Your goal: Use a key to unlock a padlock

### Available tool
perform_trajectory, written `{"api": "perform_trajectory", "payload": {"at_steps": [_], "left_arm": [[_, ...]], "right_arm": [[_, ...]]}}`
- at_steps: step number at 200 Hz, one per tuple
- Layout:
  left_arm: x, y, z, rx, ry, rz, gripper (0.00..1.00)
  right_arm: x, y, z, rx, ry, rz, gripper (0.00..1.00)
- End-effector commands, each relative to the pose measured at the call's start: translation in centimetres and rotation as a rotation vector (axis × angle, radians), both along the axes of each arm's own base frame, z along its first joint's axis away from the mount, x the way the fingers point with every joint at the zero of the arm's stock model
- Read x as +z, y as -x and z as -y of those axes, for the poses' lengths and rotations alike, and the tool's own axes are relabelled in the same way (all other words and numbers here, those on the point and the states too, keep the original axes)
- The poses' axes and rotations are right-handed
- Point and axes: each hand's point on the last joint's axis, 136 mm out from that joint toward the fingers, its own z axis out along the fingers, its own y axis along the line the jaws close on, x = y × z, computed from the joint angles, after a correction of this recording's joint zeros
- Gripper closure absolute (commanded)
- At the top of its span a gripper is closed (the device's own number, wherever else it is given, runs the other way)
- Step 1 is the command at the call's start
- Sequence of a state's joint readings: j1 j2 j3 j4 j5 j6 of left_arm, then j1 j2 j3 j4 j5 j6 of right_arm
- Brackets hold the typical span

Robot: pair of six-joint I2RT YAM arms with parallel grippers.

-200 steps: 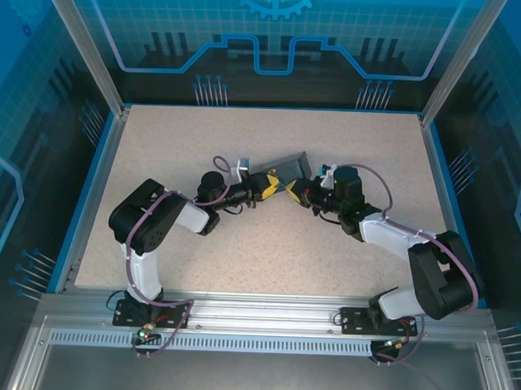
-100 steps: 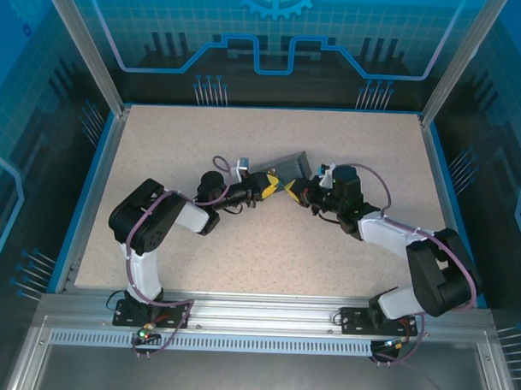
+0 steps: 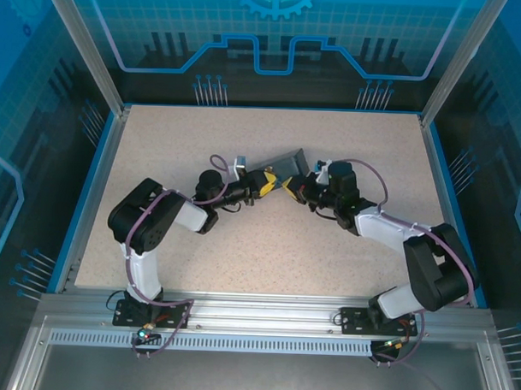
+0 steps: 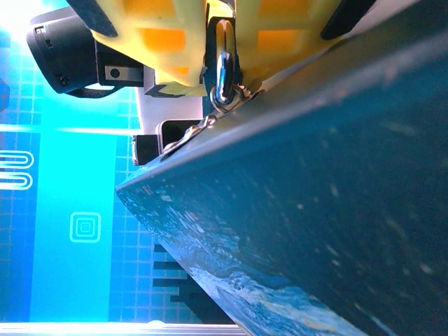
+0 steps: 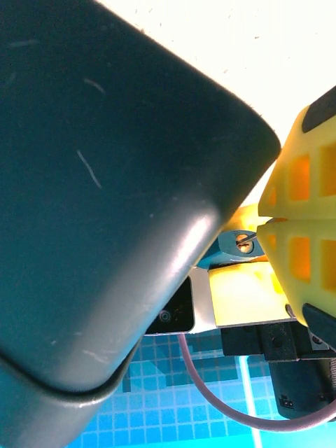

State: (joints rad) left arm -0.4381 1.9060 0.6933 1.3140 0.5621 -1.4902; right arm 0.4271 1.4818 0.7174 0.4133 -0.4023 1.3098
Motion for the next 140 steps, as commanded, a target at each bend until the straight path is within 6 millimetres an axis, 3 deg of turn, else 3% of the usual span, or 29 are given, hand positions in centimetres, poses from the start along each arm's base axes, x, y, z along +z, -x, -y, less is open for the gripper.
{"api": "perform_trajectory", "payload": {"at_steps": [1, 38, 101, 140], "left_arm": [[4.1, 1.0, 1.0, -0.058, 0.046, 0.155, 1.0], [4.1, 1.0, 1.1, -0.062, 0.045, 0.159, 1.0], [4.3, 1.4, 1.1, -0.069, 0.046, 0.166, 1.0], [4.4, 1.5, 1.2, -0.081, 0.045, 0.171, 1.0]], "right_arm": [[1.9, -0.3, -2.0, 0.039, -0.031, 0.047, 1.0], [2.8, -0.8, -2.6, 0.047, -0.039, 0.065, 1.0], [0.2, -1.3, -1.6, 0.048, 0.029, 0.031, 1.0], [1.0, -2.4, -2.9, 0.072, -0.009, 0.05, 1.0]]}}
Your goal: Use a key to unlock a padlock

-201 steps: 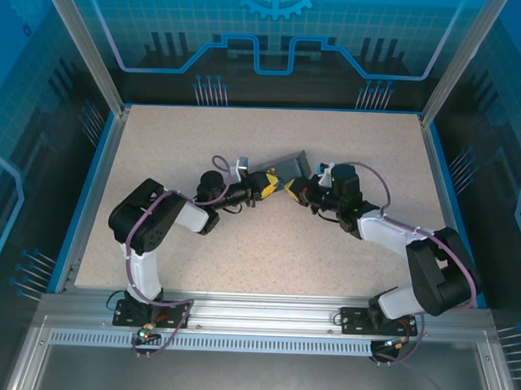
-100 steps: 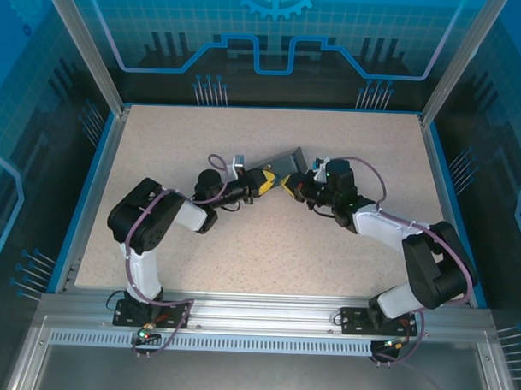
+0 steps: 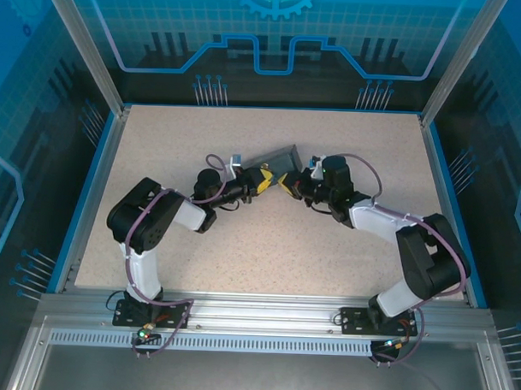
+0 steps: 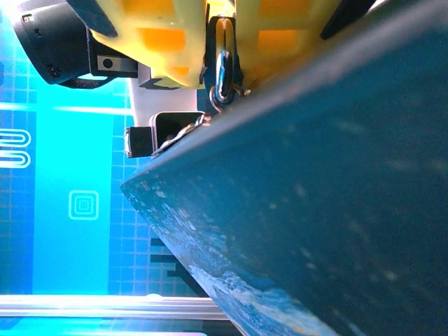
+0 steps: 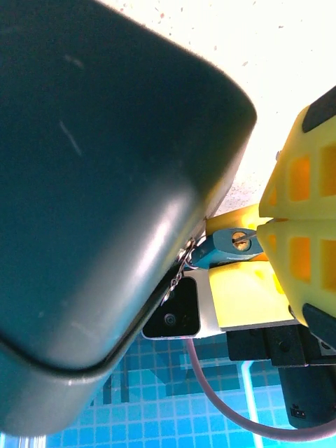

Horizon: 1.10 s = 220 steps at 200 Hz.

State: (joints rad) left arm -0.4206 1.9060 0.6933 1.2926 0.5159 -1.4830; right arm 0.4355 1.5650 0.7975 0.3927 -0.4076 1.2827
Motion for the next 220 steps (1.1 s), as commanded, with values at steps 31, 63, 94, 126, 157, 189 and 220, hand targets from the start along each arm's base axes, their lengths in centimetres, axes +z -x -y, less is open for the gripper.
{"api": "perform_trajectory", "payload": {"at_steps": [31, 63, 94, 126, 157, 189, 220], "left_arm": [[5.1, 2.9, 2.4, -0.155, 0.055, 0.192, 1.0], [5.5, 3.0, 2.4, -0.166, 0.056, 0.203, 1.0], [5.6, 3.1, 2.4, -0.172, 0.059, 0.203, 1.0], [5.6, 3.0, 2.5, -0.173, 0.059, 0.204, 1.0], [5.7, 3.0, 2.6, -0.179, 0.061, 0.207, 1.0], [5.7, 3.0, 2.6, -0.181, 0.062, 0.206, 1.0], [5.8, 3.0, 2.6, -0.182, 0.063, 0.206, 1.0]], "right_arm": [[1.8, -1.6, -1.8, 0.08, 0.003, 0.077, 1.0], [0.9, -2.0, -1.0, 0.114, -0.015, 0.077, 1.0], [0.0, -2.3, -0.2, 0.139, -0.006, 0.066, 1.0], [-0.3, -2.6, 0.2, 0.133, -0.002, 0.058, 1.0], [-0.6, -2.8, 0.1, 0.131, -0.001, 0.053, 1.0], [-0.1, -2.6, -1.4, 0.174, -0.024, 0.078, 1.0], [0.7, -1.9, -2.7, 0.202, -0.04, 0.096, 1.0]]}}
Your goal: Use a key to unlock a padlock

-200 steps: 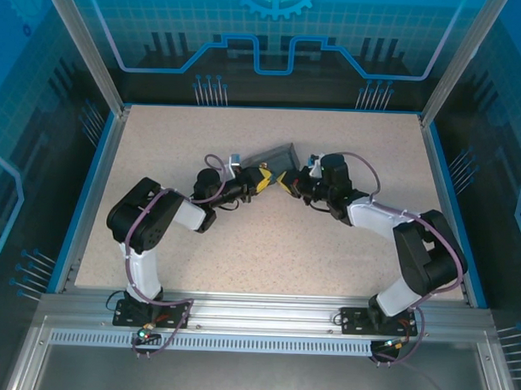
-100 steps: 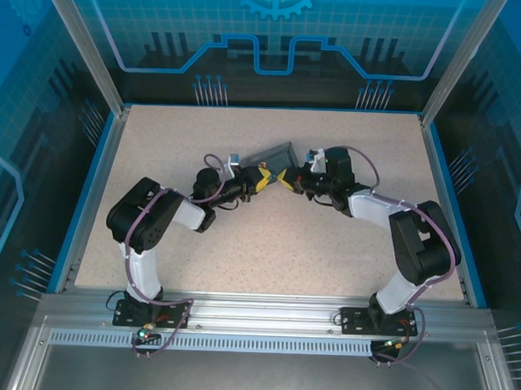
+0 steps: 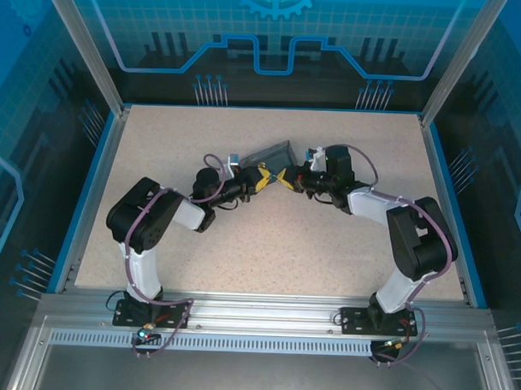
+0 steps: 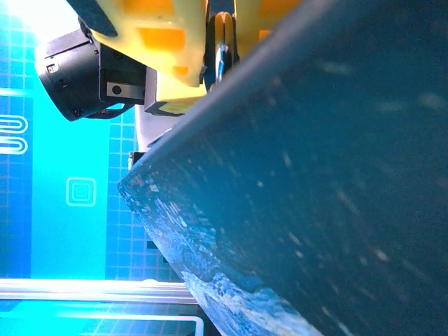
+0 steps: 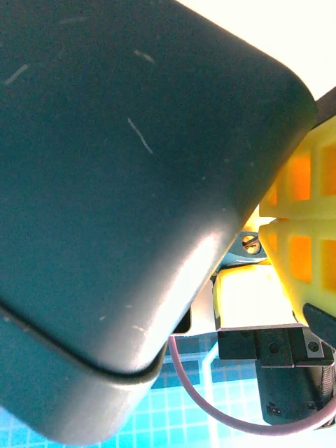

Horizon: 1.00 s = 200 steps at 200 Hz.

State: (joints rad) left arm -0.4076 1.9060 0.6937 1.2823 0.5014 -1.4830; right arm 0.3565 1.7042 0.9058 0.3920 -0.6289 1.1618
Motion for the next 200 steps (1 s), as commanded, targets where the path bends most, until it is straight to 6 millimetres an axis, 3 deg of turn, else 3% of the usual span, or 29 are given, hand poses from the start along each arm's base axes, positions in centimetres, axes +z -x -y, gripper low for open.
{"api": "perform_trajectory", "payload": {"at_steps": [1, 28, 86, 136, 140, 200], "left_arm": [[6.0, 3.6, 3.3, -0.21, 0.064, 0.216, 1.0], [5.9, 3.5, 3.3, -0.212, 0.064, 0.213, 1.0], [6.9, 4.1, 3.1, -0.273, 0.062, 0.256, 1.0], [6.8, 4.5, 3.2, -0.319, 0.061, 0.252, 1.0], [6.8, 4.5, 3.2, -0.32, 0.061, 0.251, 1.0], [7.1, 4.6, 3.2, -0.363, 0.066, 0.249, 1.0]], "right_arm": [[1.3, -0.2, -2.4, 0.039, -0.019, 0.066, 1.0], [1.3, 0.0, -2.2, 0.034, -0.018, 0.062, 1.0], [-0.1, 0.4, 0.2, 0.029, 0.03, 0.063, 1.0], [0.2, 0.5, 0.5, 0.013, 0.028, 0.051, 1.0], [-0.7, 1.0, 0.7, 0.01, 0.034, 0.025, 1.0], [-0.8, 1.7, 1.1, 0.007, 0.057, 0.033, 1.0]]}}
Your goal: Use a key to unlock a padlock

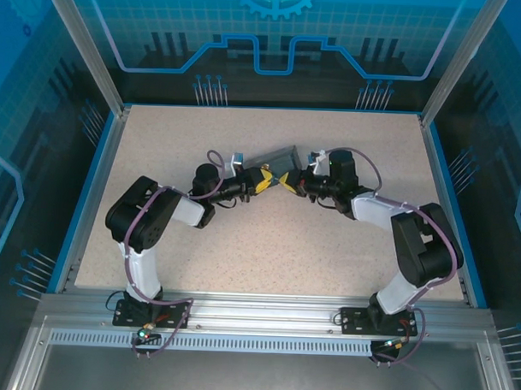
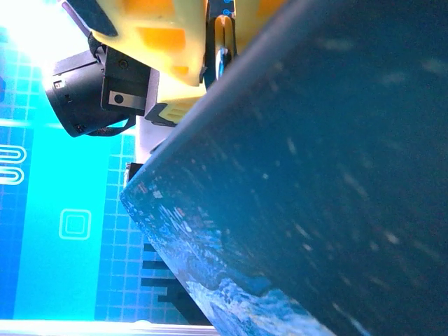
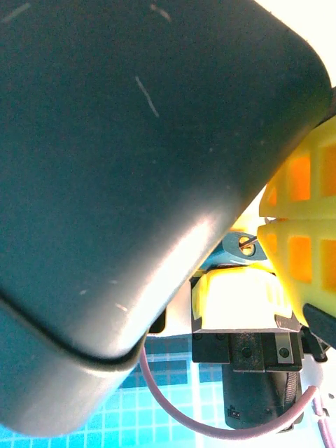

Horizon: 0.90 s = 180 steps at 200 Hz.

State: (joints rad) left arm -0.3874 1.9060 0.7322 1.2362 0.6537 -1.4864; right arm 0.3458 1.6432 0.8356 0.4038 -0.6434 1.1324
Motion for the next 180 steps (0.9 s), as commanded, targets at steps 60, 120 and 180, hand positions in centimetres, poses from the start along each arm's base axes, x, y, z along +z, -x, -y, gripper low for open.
{"api": "perform_trajectory", "payload": {"at_steps": [60, 120, 180], "left_arm": [[6.6, 3.1, 1.6, -0.226, 0.083, 0.24, 1.0], [6.3, 3.1, 1.6, -0.224, 0.079, 0.237, 1.0], [6.0, 2.9, 1.6, -0.215, 0.078, 0.23, 1.0]], "right_arm": [[-2.2, 0.2, 1.0, -0.021, 0.092, -0.016, 1.0], [-1.8, 0.0, -0.1, -0.049, -0.028, -0.103, 1.0], [-1.2, 0.3, -0.9, -0.085, -0.087, -0.217, 1.0]]}}
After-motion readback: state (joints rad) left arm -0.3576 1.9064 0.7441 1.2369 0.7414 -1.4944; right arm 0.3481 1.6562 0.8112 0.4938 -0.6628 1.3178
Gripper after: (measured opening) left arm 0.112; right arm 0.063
